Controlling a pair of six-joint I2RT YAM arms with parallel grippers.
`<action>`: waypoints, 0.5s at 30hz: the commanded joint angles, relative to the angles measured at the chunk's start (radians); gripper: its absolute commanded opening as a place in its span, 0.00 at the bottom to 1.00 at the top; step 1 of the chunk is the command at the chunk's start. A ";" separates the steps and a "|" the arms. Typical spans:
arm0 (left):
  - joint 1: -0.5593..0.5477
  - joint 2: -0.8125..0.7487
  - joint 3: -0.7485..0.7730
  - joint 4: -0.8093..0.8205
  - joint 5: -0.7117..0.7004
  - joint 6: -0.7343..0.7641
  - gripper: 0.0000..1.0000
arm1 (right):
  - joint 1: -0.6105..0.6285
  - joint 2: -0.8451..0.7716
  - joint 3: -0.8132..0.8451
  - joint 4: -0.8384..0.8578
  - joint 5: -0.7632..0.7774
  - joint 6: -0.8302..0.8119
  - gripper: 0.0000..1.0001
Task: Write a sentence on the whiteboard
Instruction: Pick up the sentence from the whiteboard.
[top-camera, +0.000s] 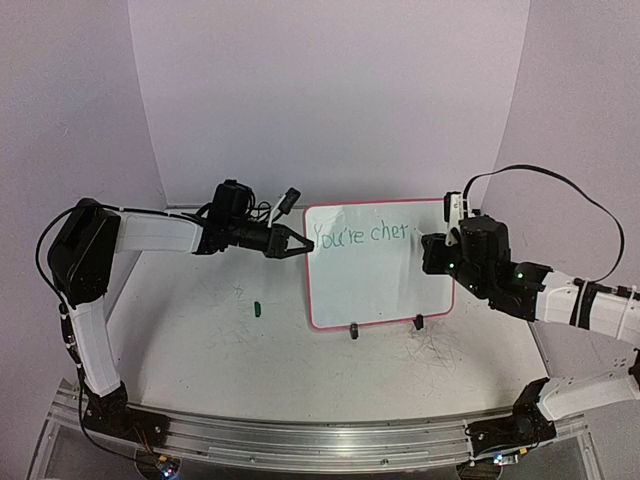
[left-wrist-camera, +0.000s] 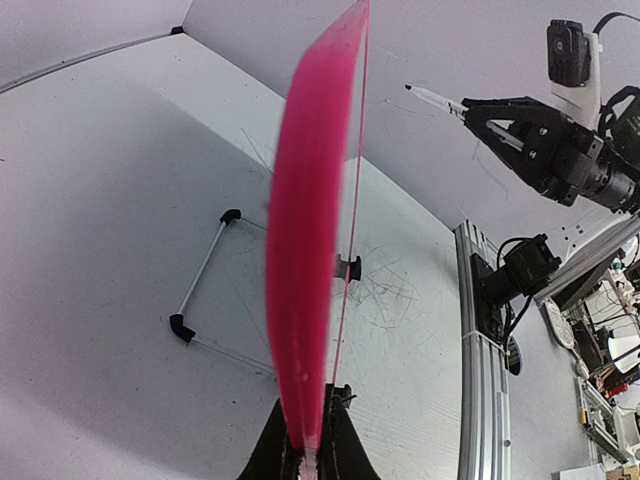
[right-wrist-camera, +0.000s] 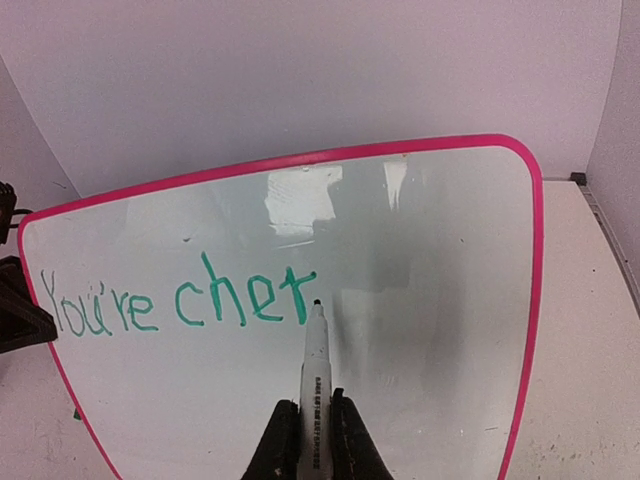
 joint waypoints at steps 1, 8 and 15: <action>0.003 -0.040 -0.011 -0.016 -0.060 0.045 0.00 | -0.005 0.029 0.041 -0.010 0.010 -0.009 0.00; 0.003 -0.036 -0.009 -0.016 -0.067 0.042 0.00 | -0.025 0.059 0.065 -0.016 -0.033 -0.012 0.00; 0.004 -0.030 -0.007 -0.018 -0.071 0.042 0.00 | -0.039 0.065 0.065 -0.018 -0.054 -0.014 0.00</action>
